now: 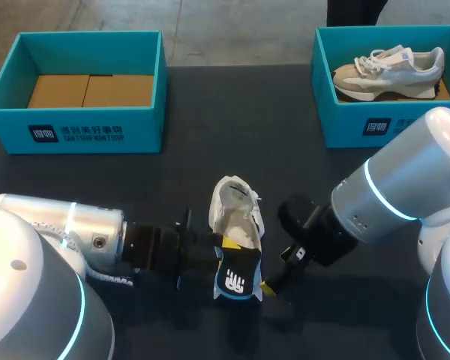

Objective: Take the shoe out of the shoebox, open the shoe tongue, remove and reinsert the insole, then place the shoe into the shoebox

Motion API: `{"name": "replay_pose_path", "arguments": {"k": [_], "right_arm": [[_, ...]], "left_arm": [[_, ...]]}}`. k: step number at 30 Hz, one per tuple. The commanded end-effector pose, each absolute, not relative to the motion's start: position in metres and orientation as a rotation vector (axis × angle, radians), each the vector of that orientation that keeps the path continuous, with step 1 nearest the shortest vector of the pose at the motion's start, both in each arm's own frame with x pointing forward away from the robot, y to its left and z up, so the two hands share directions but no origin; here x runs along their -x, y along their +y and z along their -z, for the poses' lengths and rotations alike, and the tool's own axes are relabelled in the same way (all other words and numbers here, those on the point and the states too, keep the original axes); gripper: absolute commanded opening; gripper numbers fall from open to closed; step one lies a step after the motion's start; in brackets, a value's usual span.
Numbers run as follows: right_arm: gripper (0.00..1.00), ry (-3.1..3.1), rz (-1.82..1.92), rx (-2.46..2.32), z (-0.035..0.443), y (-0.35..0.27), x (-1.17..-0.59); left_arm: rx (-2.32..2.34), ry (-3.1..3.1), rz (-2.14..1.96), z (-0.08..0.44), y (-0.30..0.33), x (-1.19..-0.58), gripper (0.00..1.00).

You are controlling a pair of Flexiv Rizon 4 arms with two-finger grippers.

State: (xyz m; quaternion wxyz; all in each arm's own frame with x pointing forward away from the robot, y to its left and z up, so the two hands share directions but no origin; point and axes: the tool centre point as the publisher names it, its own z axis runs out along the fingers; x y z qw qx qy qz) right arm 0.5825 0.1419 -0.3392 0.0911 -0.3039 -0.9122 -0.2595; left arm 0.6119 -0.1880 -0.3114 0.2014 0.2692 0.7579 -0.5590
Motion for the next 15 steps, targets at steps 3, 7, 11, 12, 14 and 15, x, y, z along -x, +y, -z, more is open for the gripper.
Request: {"name": "replay_pose_path", "arguments": {"k": [3,7,11,12,14,15], "right_arm": [[1.00,-2.711,0.774,0.906,0.3397,0.1419,-0.5809],[1.00,-2.711,0.774,0.906,0.3397,0.1419,-0.5809],[1.00,-2.711,0.774,0.906,0.3397,0.1419,-0.5809],[1.00,-2.711,0.774,0.906,0.3397,0.1419,-0.5809],[1.00,-2.711,0.774,0.906,0.3397,0.1419,-0.5809],[1.00,-2.711,0.774,0.906,0.3397,0.1419,-0.5809]], "left_arm": [[-0.763,2.156,1.533,0.3152,-0.1983,-0.6115,0.25],[-0.763,2.164,1.528,0.3170,-0.2009,-0.6129,0.25],[-0.754,2.173,1.515,0.3183,-0.2019,-0.6160,0.15],[-0.753,2.174,1.513,0.3185,-0.2018,-0.6164,0.00],[-0.752,2.174,1.513,0.3186,-0.2011,-0.6167,0.00],[-0.753,2.173,1.514,0.3188,-0.2005,-0.6165,0.00]]}}
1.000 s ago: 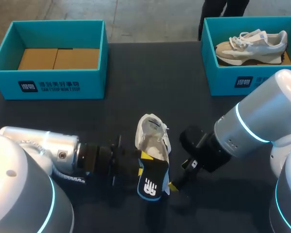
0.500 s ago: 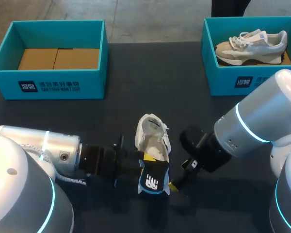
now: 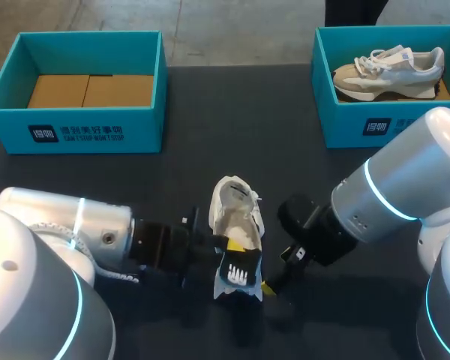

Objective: Take the shoe out of the shoebox, open the shoe tongue, remove and reinsert the insole, then place the shoe into the shoebox

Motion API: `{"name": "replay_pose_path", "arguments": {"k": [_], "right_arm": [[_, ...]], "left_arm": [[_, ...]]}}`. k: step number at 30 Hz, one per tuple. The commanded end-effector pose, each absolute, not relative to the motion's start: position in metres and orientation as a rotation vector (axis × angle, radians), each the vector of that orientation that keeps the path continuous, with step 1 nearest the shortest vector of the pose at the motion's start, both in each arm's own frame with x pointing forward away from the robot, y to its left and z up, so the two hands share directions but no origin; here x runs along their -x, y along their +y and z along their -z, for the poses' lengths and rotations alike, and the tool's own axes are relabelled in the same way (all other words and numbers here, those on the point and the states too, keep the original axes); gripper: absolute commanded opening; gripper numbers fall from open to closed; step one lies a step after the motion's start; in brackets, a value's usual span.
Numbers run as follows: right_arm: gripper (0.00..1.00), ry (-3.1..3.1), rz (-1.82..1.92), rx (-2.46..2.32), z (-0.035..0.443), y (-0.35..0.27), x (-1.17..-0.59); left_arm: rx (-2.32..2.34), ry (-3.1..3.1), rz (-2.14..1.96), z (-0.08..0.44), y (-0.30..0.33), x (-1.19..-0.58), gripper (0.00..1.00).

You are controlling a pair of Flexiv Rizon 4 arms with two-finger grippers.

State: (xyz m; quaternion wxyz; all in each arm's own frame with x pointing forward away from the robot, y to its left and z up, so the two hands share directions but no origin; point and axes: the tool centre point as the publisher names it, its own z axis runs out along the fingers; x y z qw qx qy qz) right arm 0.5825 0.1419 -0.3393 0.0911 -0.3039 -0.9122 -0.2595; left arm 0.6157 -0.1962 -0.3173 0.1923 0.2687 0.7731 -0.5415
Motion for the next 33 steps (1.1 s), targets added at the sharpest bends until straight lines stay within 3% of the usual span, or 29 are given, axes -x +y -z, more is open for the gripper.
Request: {"name": "replay_pose_path", "arguments": {"k": [1,33], "right_arm": [[1.00,-2.711,0.774,0.906,0.340,0.142,-0.581],[1.00,-2.711,0.774,0.906,0.340,0.142,-0.581]], "left_arm": [[-0.753,2.173,1.517,0.319,-0.200,-0.616,0.00],[-0.734,2.134,1.530,0.346,-0.192,-0.636,0.00]]}}
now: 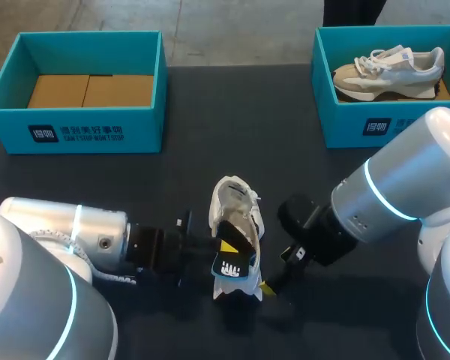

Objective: Take the shoe out of the shoebox, open the shoe tongue, remove and reinsert the insole, then place the shoe into the shoebox

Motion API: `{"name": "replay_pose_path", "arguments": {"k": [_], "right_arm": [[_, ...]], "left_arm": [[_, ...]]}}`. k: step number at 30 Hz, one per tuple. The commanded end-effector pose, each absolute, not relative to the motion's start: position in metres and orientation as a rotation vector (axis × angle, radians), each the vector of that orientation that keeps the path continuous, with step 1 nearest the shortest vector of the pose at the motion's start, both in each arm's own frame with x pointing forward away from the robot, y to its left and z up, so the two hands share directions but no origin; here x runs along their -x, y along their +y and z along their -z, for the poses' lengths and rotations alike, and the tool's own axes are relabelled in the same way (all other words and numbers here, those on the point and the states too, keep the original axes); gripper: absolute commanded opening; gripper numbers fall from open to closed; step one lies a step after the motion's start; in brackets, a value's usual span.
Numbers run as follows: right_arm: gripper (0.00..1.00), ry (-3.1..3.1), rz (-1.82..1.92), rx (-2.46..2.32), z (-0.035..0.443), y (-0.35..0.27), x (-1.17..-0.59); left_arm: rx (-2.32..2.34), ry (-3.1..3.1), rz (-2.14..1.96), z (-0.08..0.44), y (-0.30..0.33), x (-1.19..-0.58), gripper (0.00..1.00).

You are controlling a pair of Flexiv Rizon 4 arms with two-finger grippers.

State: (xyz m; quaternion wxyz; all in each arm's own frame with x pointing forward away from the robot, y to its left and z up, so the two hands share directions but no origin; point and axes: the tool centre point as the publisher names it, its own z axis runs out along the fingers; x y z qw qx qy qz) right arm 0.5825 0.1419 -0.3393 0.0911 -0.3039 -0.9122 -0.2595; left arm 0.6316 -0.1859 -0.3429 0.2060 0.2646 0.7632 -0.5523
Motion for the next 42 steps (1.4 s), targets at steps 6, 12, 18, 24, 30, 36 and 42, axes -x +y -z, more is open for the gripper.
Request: {"name": "replay_pose_path", "arguments": {"k": [6,12,18,24,30,36,42], "right_arm": [[1.00,-2.711,0.774,0.906,0.340,0.142,-0.581],[1.00,-2.711,0.774,0.906,0.340,0.142,-0.581],[1.00,-2.711,0.774,0.906,0.340,0.142,-0.581],[1.00,-2.711,0.774,0.906,0.340,0.142,-0.581],[1.00,-2.711,0.774,0.906,0.340,0.142,-0.581],[1.00,-2.711,0.774,0.906,0.340,0.142,-0.581],[1.00,-2.711,0.774,0.906,0.340,0.142,-0.581]], "left_arm": [[-0.714,2.153,1.509,0.351,-0.193,-0.641,0.00],[-0.694,2.166,1.496,0.355,-0.192,-0.645,0.00],[-0.694,2.152,1.516,0.347,-0.191,-0.641,0.00],[-0.700,2.133,1.536,0.339,-0.189,-0.637,0.18],[-0.712,2.119,1.549,0.331,-0.188,-0.631,0.20],[-0.727,2.095,1.565,0.323,-0.188,-0.626,0.20],[-0.752,2.081,1.574,0.316,-0.193,-0.623,0.20]]}}
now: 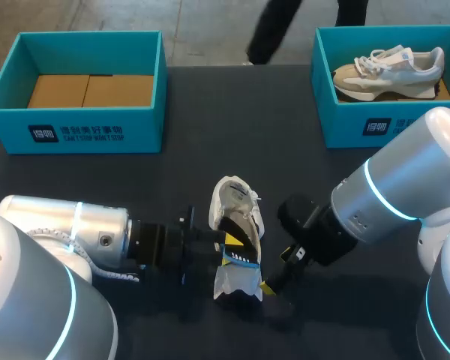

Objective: Take the shoe out of the shoebox, open the shoe tongue, remove and reinsert the insole, then place the shoe into the shoebox

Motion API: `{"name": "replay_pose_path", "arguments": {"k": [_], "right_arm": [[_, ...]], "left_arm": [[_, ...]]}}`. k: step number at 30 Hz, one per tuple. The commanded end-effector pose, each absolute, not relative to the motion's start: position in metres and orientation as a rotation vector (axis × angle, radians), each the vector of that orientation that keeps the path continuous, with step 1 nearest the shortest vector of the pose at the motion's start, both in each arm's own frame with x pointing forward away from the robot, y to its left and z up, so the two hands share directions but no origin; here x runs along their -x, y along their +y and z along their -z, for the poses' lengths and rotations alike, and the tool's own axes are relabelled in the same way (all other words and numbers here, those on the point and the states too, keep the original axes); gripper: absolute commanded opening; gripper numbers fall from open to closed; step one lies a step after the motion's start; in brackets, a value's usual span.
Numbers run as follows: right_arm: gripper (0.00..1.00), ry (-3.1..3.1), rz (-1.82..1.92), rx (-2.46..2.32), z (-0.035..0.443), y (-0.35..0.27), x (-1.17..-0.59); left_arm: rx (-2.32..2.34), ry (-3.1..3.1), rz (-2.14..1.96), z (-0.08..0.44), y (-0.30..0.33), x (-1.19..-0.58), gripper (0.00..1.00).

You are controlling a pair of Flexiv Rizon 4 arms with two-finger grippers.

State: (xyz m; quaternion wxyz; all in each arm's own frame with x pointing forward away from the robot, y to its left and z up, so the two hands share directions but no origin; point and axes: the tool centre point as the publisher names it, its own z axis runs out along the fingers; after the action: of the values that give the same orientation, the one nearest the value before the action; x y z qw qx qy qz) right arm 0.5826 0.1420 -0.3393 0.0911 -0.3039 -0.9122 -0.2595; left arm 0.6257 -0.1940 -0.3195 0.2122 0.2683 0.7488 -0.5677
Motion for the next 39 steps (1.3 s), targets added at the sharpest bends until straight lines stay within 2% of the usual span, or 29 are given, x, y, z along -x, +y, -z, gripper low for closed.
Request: {"name": "replay_pose_path", "arguments": {"k": [1,7,8,9,39], "right_arm": [[1.00,-2.711,0.774,0.906,0.340,0.142,-0.581],[1.00,-2.711,0.774,0.906,0.340,0.142,-0.581],[1.00,-2.711,0.774,0.906,0.340,0.142,-0.581],[1.00,-2.711,0.774,0.906,0.340,0.142,-0.581],[1.00,-2.711,0.774,0.906,0.340,0.142,-0.581]], "left_arm": [[-0.757,2.081,1.576,0.317,-0.194,-0.623,0.20],[-0.786,2.088,1.567,0.319,-0.202,-0.624,0.17],[-0.789,2.089,1.564,0.319,-0.202,-0.624,0.13],[-0.790,2.089,1.564,0.319,-0.202,-0.624,0.00],[-0.780,2.136,1.455,0.352,-0.197,-0.647,0.00]]}}
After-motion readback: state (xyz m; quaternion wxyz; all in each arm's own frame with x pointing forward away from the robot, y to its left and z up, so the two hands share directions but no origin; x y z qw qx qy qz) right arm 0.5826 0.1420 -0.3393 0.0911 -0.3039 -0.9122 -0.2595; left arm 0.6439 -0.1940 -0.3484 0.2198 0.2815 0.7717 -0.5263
